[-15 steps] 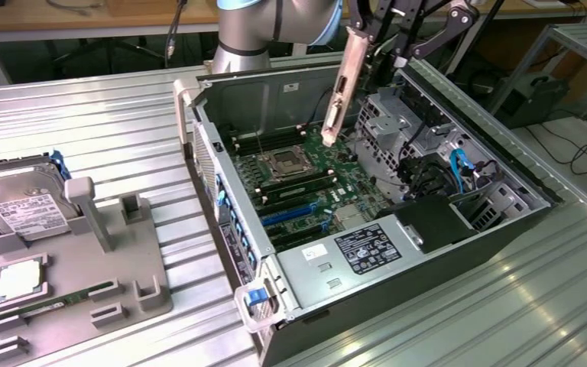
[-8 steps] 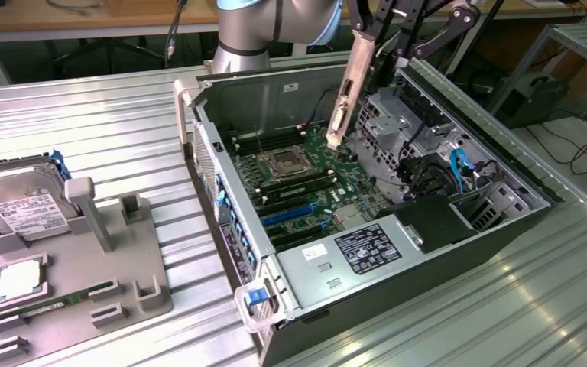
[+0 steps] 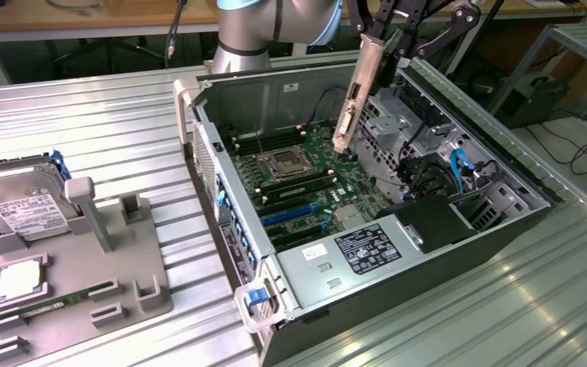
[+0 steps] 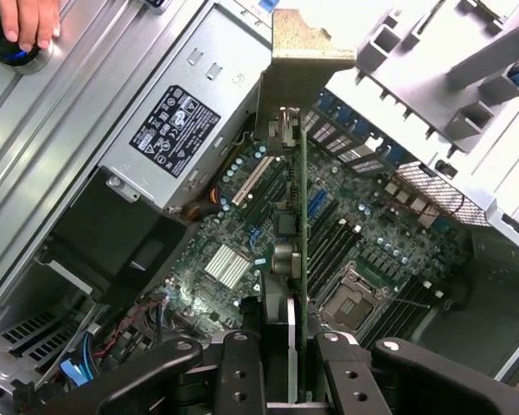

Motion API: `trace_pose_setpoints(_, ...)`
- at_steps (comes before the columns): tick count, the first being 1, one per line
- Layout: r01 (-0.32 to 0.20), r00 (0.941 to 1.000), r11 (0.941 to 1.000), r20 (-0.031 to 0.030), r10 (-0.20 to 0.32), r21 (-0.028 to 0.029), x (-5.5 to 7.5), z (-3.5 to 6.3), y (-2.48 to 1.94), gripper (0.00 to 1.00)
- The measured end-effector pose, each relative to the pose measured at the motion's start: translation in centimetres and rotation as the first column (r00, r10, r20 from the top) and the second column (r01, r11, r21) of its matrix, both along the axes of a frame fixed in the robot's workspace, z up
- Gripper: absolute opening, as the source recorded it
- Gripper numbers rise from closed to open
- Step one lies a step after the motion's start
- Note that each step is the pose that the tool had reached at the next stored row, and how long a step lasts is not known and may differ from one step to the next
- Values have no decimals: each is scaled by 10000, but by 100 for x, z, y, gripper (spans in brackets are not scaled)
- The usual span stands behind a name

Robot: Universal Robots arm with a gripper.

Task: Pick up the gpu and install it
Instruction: 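Insert the gpu into the slot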

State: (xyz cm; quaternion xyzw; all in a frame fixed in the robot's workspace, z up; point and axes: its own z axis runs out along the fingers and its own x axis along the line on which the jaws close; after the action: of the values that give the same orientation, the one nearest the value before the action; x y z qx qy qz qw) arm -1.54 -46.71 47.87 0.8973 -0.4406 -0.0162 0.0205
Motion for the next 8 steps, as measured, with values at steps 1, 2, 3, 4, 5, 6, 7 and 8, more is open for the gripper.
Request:
trace_pose_setpoints(1,-89,10000,10000,0,89,0,0,0,0,28)
trace_pose_setpoints(2,-173,9998,9998,0,173,0,0,0,-1,28)
trace_pose_setpoints(3,-250,9997,9997,0,250,0,0,0,-2,28)
trace_pose_setpoints(4,-347,9994,9994,0,347,0,0,0,-2,28)
trace_pose_setpoints(5,-433,9991,9991,0,433,1,0,0,-2,28)
trace_pose_setpoints(6,-556,9985,9985,0,556,0,0,0,-3,28)
trace_pose_setpoints(7,-638,9980,9980,0,638,0,0,0,-4,28)
trace_pose_setpoints(8,-713,9975,9975,0,713,0,0,0,-4,28)
